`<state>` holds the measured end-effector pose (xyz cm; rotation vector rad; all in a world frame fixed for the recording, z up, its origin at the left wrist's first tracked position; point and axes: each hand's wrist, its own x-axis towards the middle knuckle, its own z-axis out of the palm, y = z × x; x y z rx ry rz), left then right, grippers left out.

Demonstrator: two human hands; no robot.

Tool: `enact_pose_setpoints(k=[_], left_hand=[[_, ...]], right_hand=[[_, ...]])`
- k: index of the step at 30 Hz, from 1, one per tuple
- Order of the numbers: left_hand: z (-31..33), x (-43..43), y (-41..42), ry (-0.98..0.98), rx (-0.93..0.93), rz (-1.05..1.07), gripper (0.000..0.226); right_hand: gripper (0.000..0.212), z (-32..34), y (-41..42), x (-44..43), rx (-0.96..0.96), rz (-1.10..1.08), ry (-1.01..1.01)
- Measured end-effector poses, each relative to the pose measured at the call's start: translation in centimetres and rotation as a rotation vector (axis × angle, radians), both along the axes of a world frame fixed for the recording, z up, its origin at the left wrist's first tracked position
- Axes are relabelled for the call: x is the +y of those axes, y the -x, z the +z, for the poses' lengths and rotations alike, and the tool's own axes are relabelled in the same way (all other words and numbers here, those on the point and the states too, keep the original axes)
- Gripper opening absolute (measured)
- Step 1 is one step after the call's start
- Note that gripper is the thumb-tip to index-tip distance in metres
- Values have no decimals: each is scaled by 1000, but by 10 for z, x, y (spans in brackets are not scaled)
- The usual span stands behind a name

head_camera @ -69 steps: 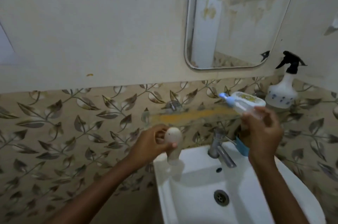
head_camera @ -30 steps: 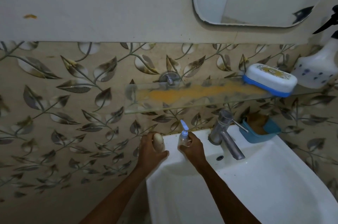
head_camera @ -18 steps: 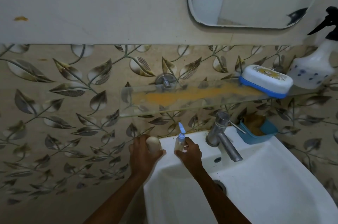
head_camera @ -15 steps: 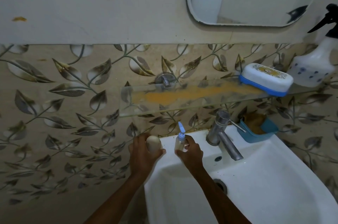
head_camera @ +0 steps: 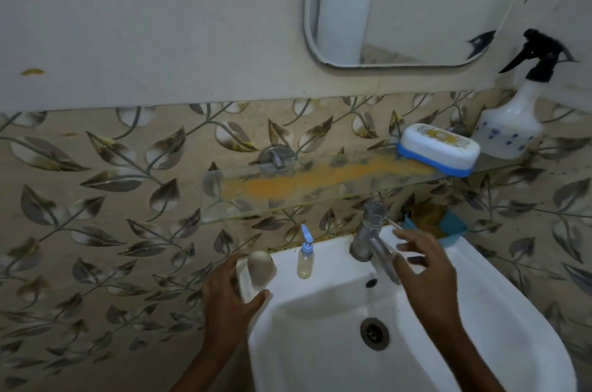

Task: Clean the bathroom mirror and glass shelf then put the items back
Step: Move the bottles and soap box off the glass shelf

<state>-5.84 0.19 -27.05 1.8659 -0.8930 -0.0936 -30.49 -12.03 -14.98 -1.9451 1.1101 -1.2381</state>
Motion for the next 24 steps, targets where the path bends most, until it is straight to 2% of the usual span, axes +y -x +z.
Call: enact_pose_setpoints(k=[3,5,7,9,11,13,15,17,20,22,24], left_hand=[[5,-1,2,-3,21,-4,84],[8,-2,3,-21,35,1,87],[13,-3,4,-49,14,1,89],[17,-5,4,-81,-21,-2,91],[20,-5,4,-95,-50,3,88],[23,-3,6,-93,-78,7,85],[26,-1,6,-90,-77,-1,85],[30,-1,5,-83,-77,-18,83],[34,1,2,-87,-56,-21,78],[36,2,1,-82,-54,-25,79],[36,3,1,-97,-51,-30,80]], right_hand=[[20,58,29,-25,82,-126,309],[29,92,39,-59,227,-201,402],[52,111,43,-103,431,-159,357],[78,119,45,-146,615,-93,208],[96,119,44,-173,666,-39,58],[100,118,42,-183,611,29,-56],[86,115,38,-181,526,100,-126],[75,116,36,-176,416,54,-105],[73,113,32,-140,158,-54,-37],[73,106,33,-99,-36,-66,-2],[73,86,34,-47,-183,-19,-51]])
